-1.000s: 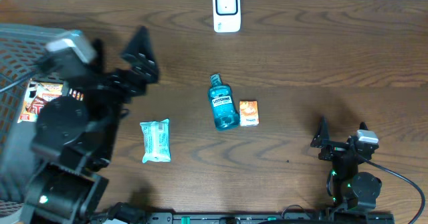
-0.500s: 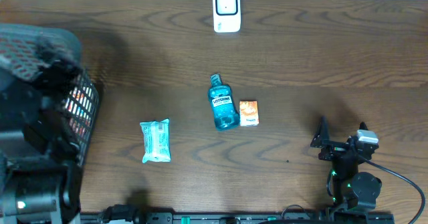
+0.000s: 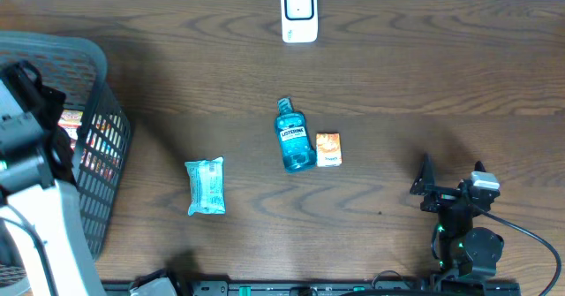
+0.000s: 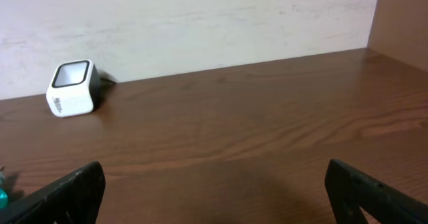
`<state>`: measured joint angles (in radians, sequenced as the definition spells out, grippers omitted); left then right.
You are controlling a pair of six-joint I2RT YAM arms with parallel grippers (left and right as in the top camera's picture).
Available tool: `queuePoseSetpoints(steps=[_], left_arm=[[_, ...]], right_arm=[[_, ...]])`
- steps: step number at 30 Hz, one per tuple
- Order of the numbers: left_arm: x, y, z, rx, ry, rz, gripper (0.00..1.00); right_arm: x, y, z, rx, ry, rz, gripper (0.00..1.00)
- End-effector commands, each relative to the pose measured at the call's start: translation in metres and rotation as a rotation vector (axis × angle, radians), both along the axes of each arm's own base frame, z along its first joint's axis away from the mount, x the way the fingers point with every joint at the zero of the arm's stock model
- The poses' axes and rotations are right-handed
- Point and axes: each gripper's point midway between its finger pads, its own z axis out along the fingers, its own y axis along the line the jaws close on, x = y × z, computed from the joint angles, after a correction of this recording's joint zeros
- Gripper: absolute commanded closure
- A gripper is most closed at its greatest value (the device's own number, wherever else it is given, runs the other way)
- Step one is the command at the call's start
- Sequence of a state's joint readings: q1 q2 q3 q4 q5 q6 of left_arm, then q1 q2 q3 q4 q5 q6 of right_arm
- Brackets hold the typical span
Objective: Scan the item barcode
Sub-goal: 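Reach the left gripper into the basket toward the red Top snack bag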
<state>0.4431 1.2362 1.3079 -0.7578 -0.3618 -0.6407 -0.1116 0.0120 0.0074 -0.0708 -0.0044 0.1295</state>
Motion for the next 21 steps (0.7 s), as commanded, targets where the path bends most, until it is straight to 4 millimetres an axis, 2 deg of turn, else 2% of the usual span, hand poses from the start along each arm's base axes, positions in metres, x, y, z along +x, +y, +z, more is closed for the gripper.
queuePoseSetpoints(steps=[1,4,9,14,18,21], left_arm=[[0.010,0.008,-0.029,-0.126,0.014,0.006,0.02],[0.011,0.019,-0.065,-0.223,0.087,0.025,0.00],[0.020,0.023,-0.126,-0.409,0.177,-0.021,0.08],[0.045,0.010,-0.172,-0.514,0.244,-0.219,0.09],[0.042,0.008,-0.202,-0.572,0.303,-0.209,0.15],[0.037,0.004,-0.221,-0.610,0.345,-0.201,0.26]], right_arm=[[0.000,0.000,-0.001,0.008,0.000,-0.001,0.01],[0.000,0.000,-0.001,0.008,0.000,-0.001,0.01],[0.000,0.000,-0.001,0.008,0.000,-0.001,0.01],[0.000,0.000,-0.001,0.008,0.000,-0.001,0.01],[0.000,0.000,-0.001,0.008,0.000,-0.001,0.01],[0.000,0.000,-0.001,0.008,0.000,-0.001,0.01]])
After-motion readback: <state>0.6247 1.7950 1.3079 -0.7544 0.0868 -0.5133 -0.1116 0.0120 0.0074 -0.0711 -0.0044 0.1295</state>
